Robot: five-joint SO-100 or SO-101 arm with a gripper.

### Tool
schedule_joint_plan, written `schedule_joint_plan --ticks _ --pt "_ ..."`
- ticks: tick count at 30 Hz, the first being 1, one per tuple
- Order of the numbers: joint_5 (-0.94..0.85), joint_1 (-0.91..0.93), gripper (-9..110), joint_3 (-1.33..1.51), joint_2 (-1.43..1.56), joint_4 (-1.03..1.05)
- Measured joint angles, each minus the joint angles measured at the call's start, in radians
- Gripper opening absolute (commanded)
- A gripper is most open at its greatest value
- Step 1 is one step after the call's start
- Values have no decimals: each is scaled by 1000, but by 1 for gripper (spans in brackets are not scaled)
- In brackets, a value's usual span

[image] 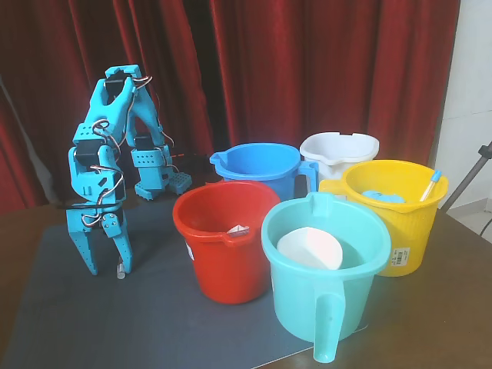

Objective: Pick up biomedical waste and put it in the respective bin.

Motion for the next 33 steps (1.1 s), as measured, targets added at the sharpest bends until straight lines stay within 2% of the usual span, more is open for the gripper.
schedule_joint_plan --ticks 5,11,18,27,33 --pt "0 0 20 21 9 -44" --pt "-2 -5 11 21 9 -48" --pt "25 0 11 21 9 -49" --pt "28 3 1 29 8 -49" --pt "29 3 1 32 8 -49"
